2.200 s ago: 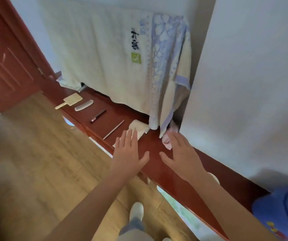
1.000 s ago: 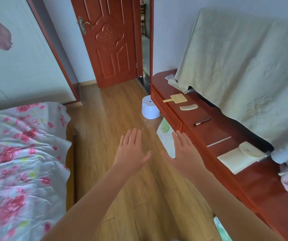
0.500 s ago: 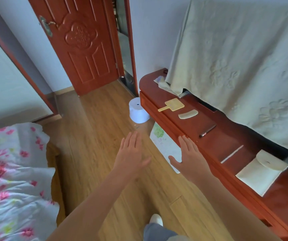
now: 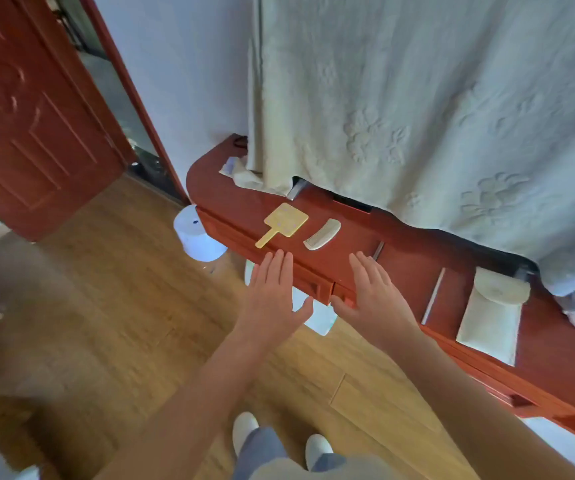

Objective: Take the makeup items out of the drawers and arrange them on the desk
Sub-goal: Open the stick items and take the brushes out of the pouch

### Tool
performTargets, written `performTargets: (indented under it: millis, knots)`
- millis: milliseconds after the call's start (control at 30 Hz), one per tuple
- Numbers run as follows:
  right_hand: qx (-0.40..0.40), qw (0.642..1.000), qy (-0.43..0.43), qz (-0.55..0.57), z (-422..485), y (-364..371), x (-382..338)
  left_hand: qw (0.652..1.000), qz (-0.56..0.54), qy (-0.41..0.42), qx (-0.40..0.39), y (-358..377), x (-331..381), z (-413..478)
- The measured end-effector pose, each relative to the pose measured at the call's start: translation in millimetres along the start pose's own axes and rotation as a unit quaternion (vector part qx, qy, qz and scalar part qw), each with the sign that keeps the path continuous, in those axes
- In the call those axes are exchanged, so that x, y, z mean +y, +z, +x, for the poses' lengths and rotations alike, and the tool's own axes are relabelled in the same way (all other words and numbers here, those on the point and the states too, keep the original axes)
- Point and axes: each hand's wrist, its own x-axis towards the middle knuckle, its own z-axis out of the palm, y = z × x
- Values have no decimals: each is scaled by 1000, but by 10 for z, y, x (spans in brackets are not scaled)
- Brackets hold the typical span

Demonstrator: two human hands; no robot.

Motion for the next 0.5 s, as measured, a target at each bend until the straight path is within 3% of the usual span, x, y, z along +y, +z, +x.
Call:
performTargets:
  millis: [367, 500]
  knots:
    - [112, 969, 219, 0, 347, 132, -45, 965, -4, 261, -8, 254, -85, 1240]
    - [131, 952, 278, 1, 448, 217, 63, 950, 13, 311, -19, 430, 28, 1575]
